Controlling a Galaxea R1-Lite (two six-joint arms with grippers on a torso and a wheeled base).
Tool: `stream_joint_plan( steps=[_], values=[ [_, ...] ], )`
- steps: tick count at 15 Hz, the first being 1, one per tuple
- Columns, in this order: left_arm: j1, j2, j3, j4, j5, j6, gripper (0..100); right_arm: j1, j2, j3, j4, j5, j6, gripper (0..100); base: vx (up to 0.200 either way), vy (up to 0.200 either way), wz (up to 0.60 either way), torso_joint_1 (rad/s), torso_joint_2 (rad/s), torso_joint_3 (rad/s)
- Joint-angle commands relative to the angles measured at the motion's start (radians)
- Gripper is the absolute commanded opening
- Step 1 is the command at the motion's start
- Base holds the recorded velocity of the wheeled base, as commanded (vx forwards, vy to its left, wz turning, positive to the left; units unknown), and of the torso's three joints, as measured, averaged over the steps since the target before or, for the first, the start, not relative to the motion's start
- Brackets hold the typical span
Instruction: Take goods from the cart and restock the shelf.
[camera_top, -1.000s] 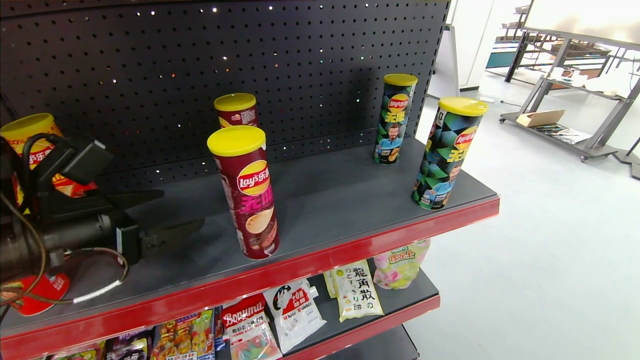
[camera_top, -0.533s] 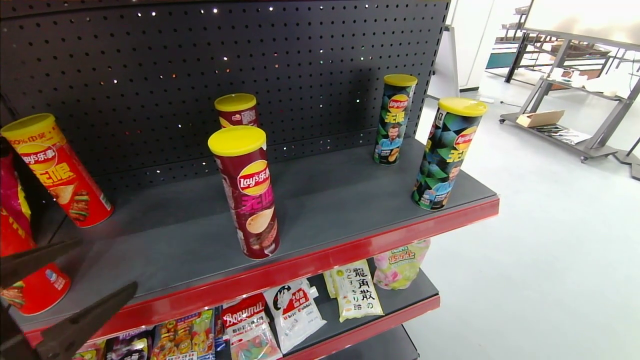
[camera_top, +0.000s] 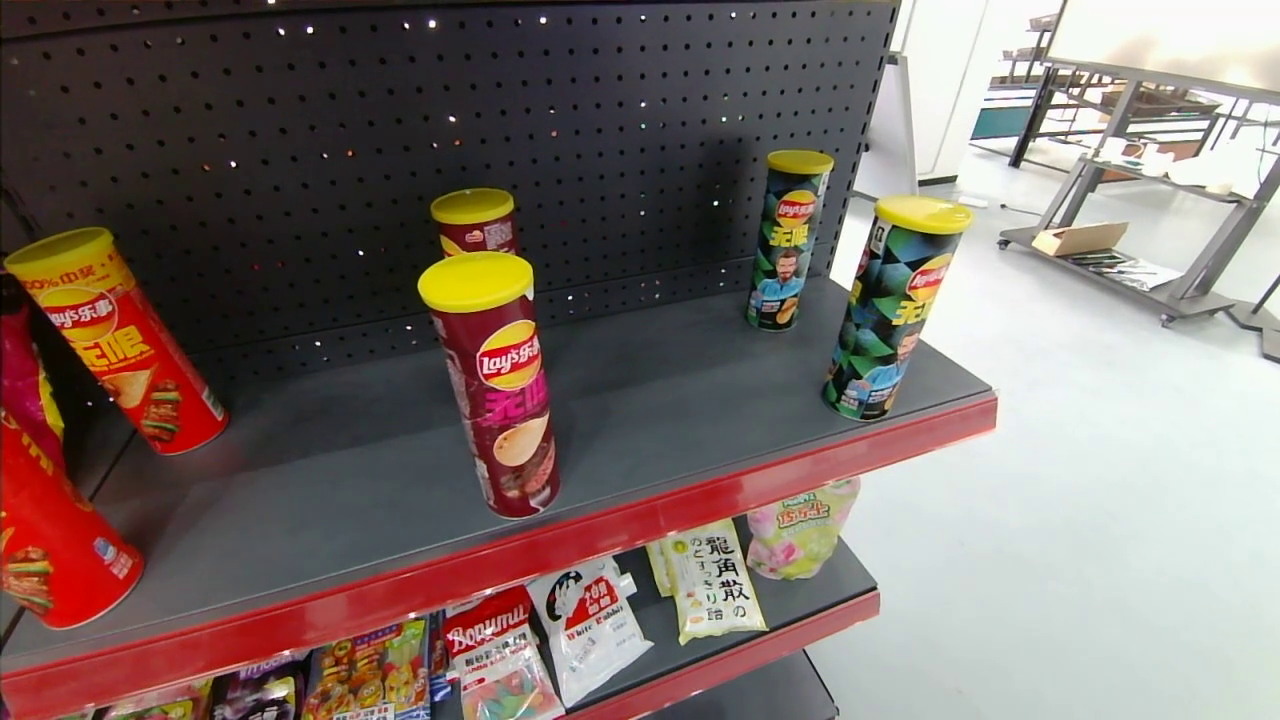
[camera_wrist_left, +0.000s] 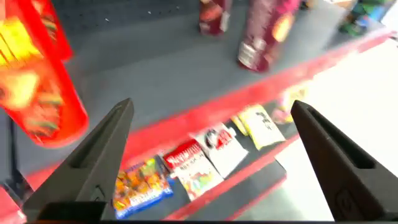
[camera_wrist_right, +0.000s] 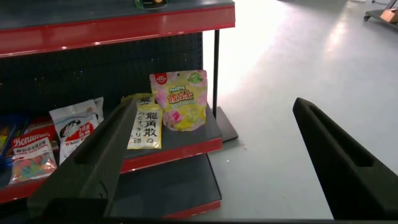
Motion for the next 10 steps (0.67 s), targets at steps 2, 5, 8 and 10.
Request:
stream_joint_plan(
  steps=[2,5,8,10],
  values=[
    [0.001,-0.132,0.006,0.058,-0.011,0.006,100,0.0,0.002,0.0,0.0,0.002,0.001,100,0.0,0.0,0.0,0.0,0.0,0.0],
    [0.001,-0.13,0.012,0.077,-0.006,0.046,100,0.0,0.002,0.0,0.0,0.002,-0.005,100,0.0,0.0,0.4,0.0,0.0,0.003],
    [0.001,-0.129,0.01,0.08,-0.006,0.049,100,0.0,0.002,0.0,0.0,0.002,-0.004,100,0.0,0.0,0.6,0.004,0.0,0.004],
    [-0.001,-0.126,0.012,0.08,-0.006,0.057,100,0.0,0.002,0.0,0.0,0.002,-0.004,100,0.0,0.0,0.6,0.007,0.0,0.002]
  ],
)
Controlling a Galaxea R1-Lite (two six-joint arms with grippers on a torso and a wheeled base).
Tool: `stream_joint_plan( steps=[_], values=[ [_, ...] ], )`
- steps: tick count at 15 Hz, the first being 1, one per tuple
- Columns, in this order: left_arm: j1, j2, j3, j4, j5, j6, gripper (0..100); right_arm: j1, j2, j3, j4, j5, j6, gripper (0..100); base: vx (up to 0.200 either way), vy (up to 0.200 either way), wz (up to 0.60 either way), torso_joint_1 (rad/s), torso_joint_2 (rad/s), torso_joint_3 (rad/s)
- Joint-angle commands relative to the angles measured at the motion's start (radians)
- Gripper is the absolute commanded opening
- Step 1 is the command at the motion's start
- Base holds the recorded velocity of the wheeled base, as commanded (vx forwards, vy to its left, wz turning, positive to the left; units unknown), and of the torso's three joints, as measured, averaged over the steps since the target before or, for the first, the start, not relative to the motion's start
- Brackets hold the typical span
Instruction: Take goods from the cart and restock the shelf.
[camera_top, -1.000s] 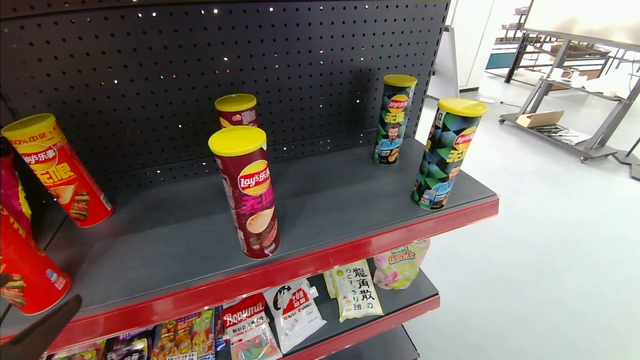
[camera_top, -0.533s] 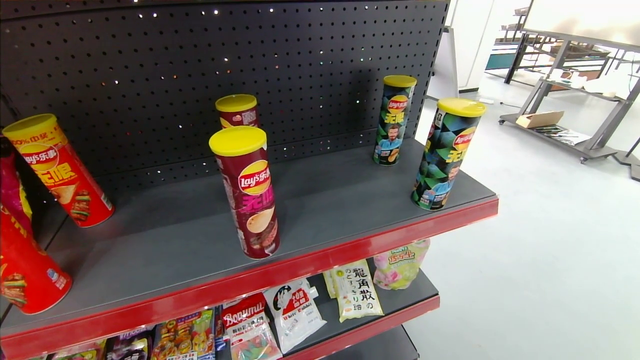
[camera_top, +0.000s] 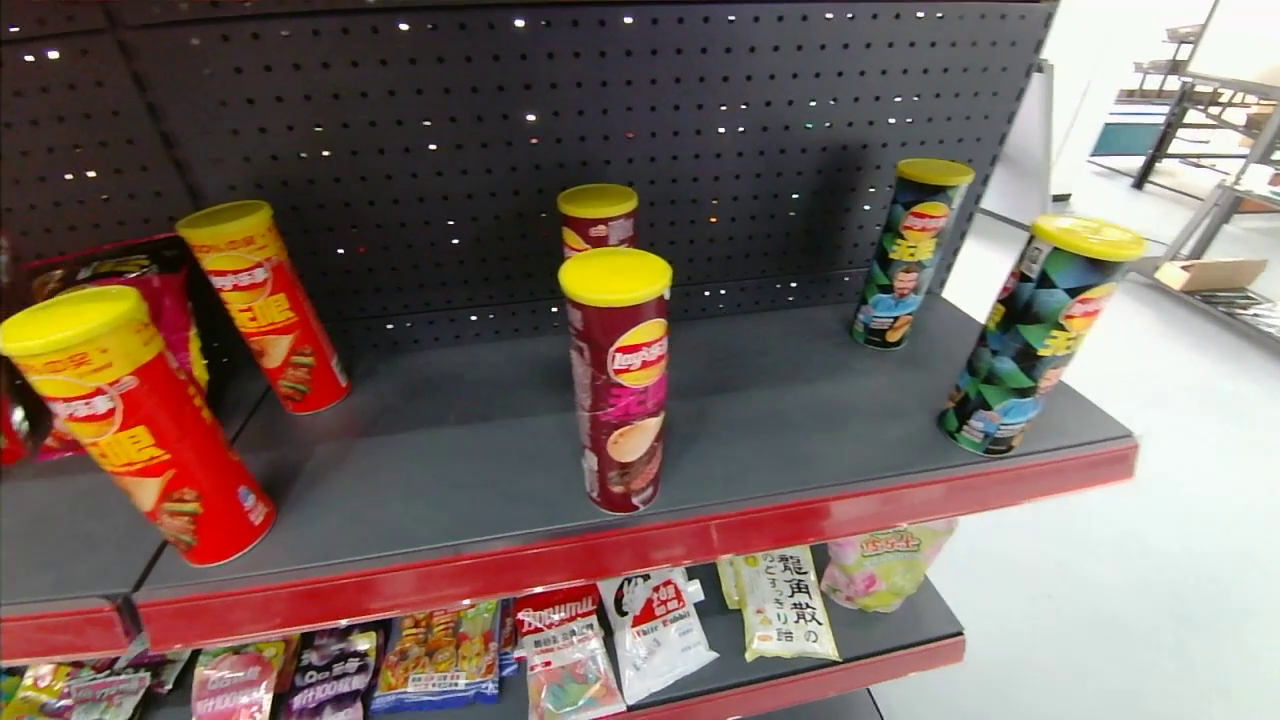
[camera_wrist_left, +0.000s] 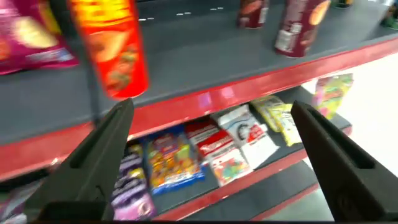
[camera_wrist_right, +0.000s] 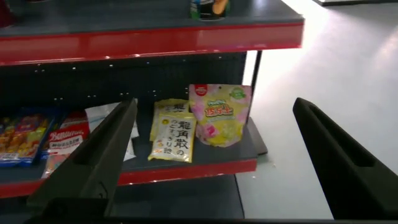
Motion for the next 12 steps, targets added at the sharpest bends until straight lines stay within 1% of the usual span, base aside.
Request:
stream_joint_plan(
  steps=[1,2,3,5,6,8,9,11,12],
  values=[
    [0.0,0.007,0.003,0.0,0.0,0.008,100,0.001,0.002,0.0,0.0,0.0,0.001,100,0.0,0.0,0.6,0.002,0.0,-0.002],
    [-0.001,0.007,0.01,0.0,-0.002,0.011,100,0.001,0.002,0.0,0.0,0.0,0.001,100,0.0,0.0,0.6,0.002,0.0,0.012],
    [-0.001,0.002,0.024,-0.001,-0.002,0.019,100,0.001,0.002,0.0,0.0,0.0,0.006,100,0.0,0.0,0.0,0.0,0.0,0.0],
    [0.0,-0.018,0.073,-0.001,0.008,0.045,100,0.001,0.002,0.0,0.0,0.0,0.007,100,0.0,0.0,0.0,0.0,0.0,0.0],
    [0.005,-0.016,0.092,0.0,0.052,0.046,100,0.001,0.002,0.0,0.0,0.0,0.007,100,0.0,0.0,0.0,0.0,0.0,0.0],
    [0.005,0.008,0.112,0.003,0.198,0.046,100,0.001,0.002,0.0,0.0,0.0,0.007,100,0.0,0.0,0.0,0.0,0.0,0.0],
    [0.005,0.014,0.113,0.011,0.256,0.046,100,0.001,0.002,0.0,0.0,0.0,0.007,100,0.0,0.0,0.0,0.0,0.0,0.0],
    [0.006,0.02,0.119,0.046,0.336,0.045,100,0.001,0.002,0.0,0.0,-0.002,0.007,100,0.0,0.0,0.0,0.0,0.0,0.0],
    [0.017,0.014,0.133,0.048,0.366,0.043,100,0.001,0.002,0.0,0.0,-0.002,0.007,100,0.0,0.0,0.0,0.0,0.0,0.0]
  ],
)
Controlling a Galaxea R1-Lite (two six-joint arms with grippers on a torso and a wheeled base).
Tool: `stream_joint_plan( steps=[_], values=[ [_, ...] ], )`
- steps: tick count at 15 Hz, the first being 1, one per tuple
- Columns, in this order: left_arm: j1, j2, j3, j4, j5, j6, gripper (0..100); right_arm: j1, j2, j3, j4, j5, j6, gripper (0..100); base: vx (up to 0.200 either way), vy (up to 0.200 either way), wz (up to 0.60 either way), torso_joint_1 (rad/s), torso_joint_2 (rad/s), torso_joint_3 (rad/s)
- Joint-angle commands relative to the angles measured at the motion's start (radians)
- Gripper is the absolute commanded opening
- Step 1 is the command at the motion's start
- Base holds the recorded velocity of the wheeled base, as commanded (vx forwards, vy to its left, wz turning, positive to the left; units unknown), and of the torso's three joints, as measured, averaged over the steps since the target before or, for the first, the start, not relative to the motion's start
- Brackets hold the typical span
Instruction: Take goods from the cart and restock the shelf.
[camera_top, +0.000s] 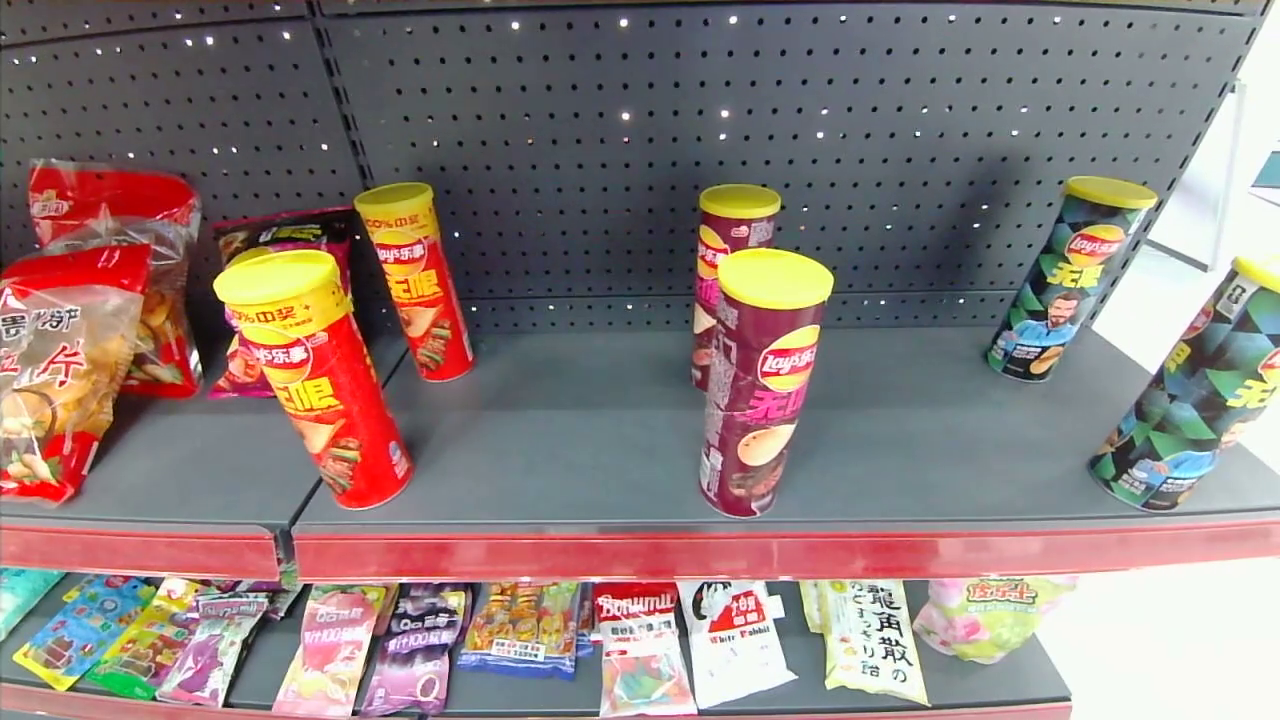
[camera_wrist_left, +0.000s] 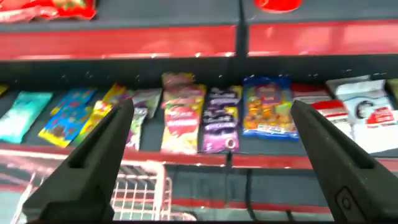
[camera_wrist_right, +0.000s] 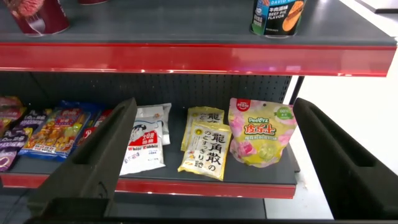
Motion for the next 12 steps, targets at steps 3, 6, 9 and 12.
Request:
stream_joint_plan(
  steps=[3,6,9,12],
  values=[
    [0.144,-0.004,0.02,0.001,0.032,-0.046,100,0.0,0.001,0.0,0.0,0.002,0.0,100,0.0,0.0,0.0,0.0,0.0,0.0],
    [0.155,-0.076,0.14,-0.188,-0.123,-0.052,100,0.0,0.001,0.0,0.0,0.002,0.0,100,0.0,0.0,0.0,0.0,0.0,0.0],
    [0.155,-0.076,0.18,-0.211,-0.172,-0.034,100,0.0,0.001,0.0,0.0,0.002,0.0,100,0.0,0.0,0.0,0.0,0.0,0.0],
    [0.154,-0.074,0.18,-0.215,-0.186,-0.035,100,0.0,0.001,0.0,0.0,0.002,-0.002,100,0.0,0.0,0.0,0.0,0.0,0.0]
  ],
)
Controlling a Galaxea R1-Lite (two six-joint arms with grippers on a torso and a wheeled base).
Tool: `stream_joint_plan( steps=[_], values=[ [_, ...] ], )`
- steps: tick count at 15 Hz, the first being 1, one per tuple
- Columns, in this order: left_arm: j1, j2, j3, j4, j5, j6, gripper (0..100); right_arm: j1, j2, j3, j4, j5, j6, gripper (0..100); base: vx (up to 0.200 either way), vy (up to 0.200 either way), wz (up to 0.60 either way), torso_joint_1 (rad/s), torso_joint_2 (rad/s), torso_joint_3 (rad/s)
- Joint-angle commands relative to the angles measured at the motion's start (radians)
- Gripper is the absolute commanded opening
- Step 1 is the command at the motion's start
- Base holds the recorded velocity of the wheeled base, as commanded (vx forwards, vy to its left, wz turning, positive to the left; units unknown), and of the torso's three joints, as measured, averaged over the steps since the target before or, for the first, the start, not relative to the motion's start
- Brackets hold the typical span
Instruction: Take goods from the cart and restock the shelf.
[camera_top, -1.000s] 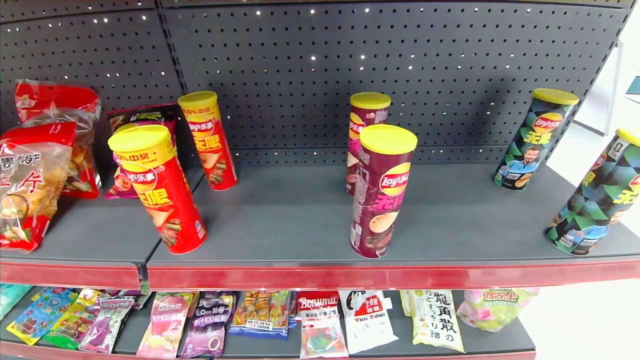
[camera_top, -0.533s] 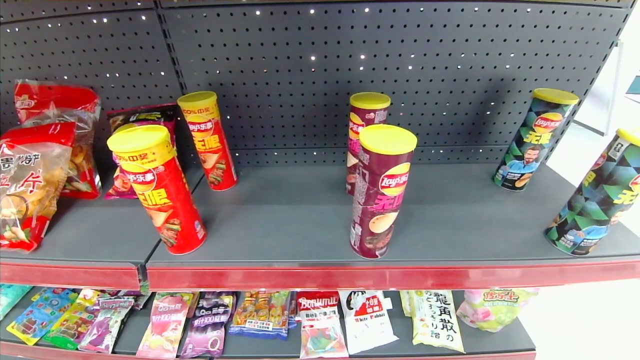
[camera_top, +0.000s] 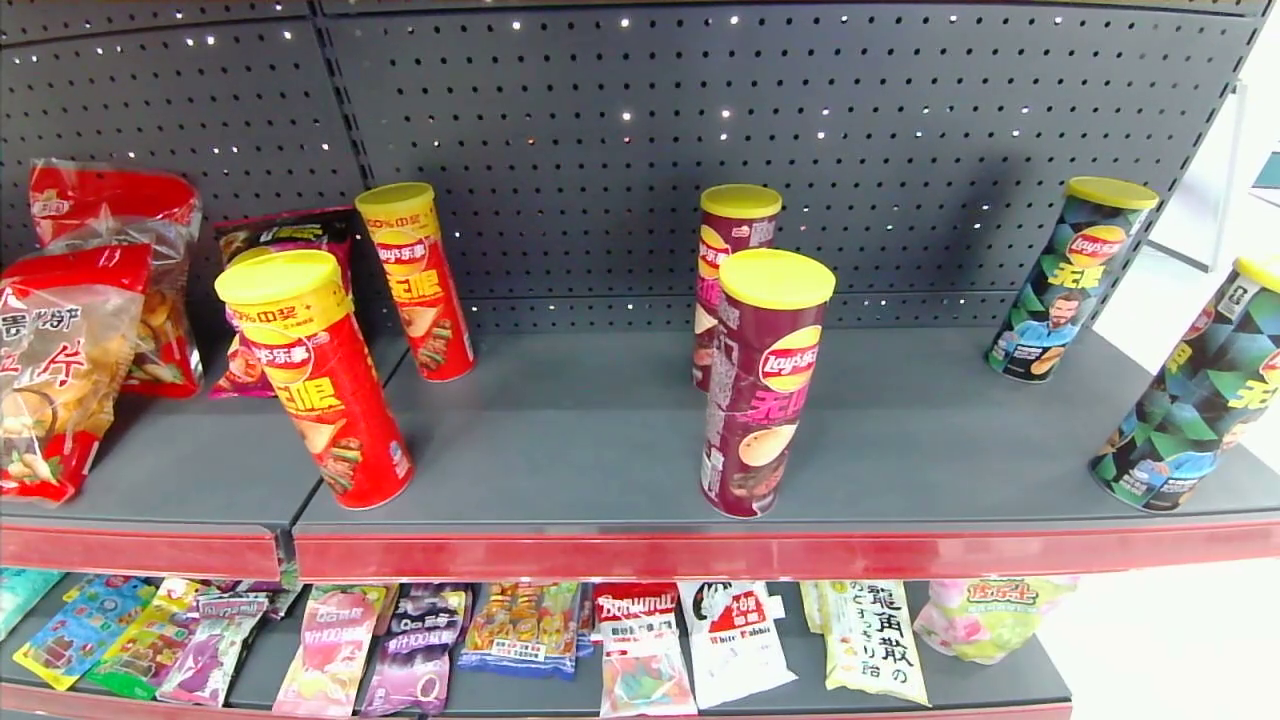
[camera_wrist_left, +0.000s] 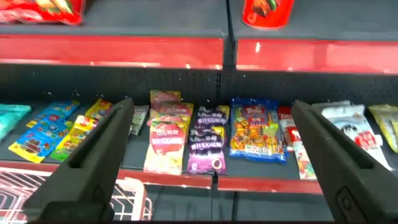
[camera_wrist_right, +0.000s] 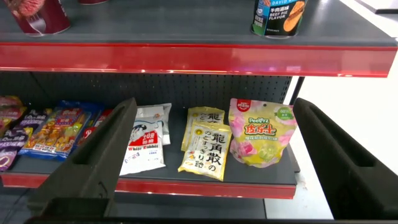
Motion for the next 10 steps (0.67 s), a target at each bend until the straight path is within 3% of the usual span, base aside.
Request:
stream_joint_plan(
  steps=[1,4,7,9,10],
  values=[
    [-0.002,0.0,0.005,0.0,-0.003,0.001,100,0.0,0.001,0.0,0.0,0.0,-0.001,100,0.0,0.0,0.0,0.0,0.0,0.0],
    [-0.003,0.0,0.005,0.0,-0.004,0.001,100,0.0,0.001,0.0,0.0,0.0,0.0,100,0.0,0.0,0.0,0.0,0.0,0.0],
    [-0.111,-0.052,0.005,-0.002,0.002,-0.007,100,0.0,0.001,0.0,0.0,0.0,0.002,100,0.0,0.0,0.0,0.0,0.0,0.0],
    [-0.097,-0.092,0.005,-0.003,0.01,-0.005,100,0.0,0.001,0.0,0.0,0.0,0.002,100,0.0,0.0,0.0,0.0,0.0,0.0],
    [-0.097,-0.092,0.005,-0.003,0.048,-0.007,100,0.0,0.001,0.0,0.0,0.0,0.002,100,0.0,0.0,0.0,0.0,0.0,0.0]
  ],
)
